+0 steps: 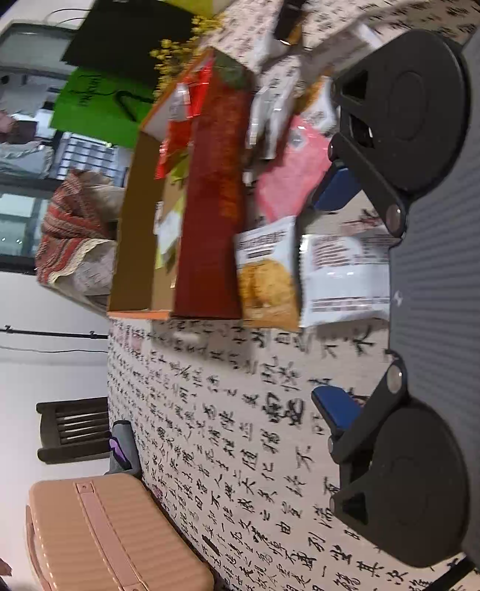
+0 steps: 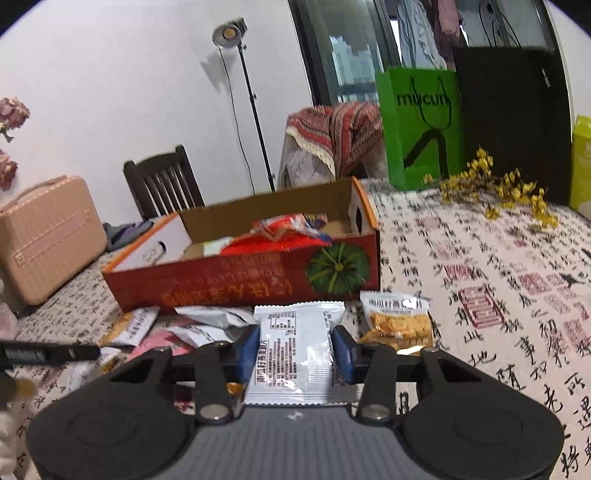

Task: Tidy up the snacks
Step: 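Grasp a white sachet with the right gripper while the left grasps another sachet, then lift both held white sachets from the pile toward the box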

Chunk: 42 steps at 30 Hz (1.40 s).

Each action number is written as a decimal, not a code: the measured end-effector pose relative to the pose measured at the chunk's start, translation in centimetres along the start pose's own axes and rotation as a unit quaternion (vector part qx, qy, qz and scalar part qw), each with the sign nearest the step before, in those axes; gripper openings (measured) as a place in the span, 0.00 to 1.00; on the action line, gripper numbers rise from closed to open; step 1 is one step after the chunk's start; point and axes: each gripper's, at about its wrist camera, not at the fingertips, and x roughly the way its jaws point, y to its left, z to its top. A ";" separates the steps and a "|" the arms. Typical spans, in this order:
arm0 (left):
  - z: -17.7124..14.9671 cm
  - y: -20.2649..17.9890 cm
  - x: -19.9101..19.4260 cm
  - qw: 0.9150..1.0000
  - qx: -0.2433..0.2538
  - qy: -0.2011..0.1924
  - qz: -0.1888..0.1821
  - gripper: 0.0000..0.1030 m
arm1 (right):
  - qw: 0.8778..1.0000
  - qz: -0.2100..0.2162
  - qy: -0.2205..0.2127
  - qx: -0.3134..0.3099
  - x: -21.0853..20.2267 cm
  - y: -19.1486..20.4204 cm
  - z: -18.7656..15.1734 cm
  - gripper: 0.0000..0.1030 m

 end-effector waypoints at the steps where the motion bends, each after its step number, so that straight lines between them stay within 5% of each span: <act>1: -0.2 -0.1 0.1 1.000 0.003 0.004 0.004 1.00 | 1.000 0.002 -0.003 -0.001 -0.1 0.1 0.0 0.41; 6: -0.9 -0.1 1.3 0.999 0.003 0.033 0.025 1.00 | 1.000 0.015 -0.006 -0.002 0.0 0.4 0.0 0.41; 17: -1.1 -0.8 1.4 0.999 0.003 0.022 0.050 0.99 | 0.999 0.031 -0.016 -0.007 0.0 0.8 -0.4 0.41; 26: -0.7 -1.2 1.1 0.999 0.014 0.013 0.044 0.74 | 0.999 0.046 -0.026 -0.010 -0.1 1.1 -0.2 0.41; 42: -0.4 -1.0 1.6 0.998 0.012 0.012 0.052 0.76 | 0.998 0.048 -0.038 0.001 -0.2 0.6 -0.2 0.41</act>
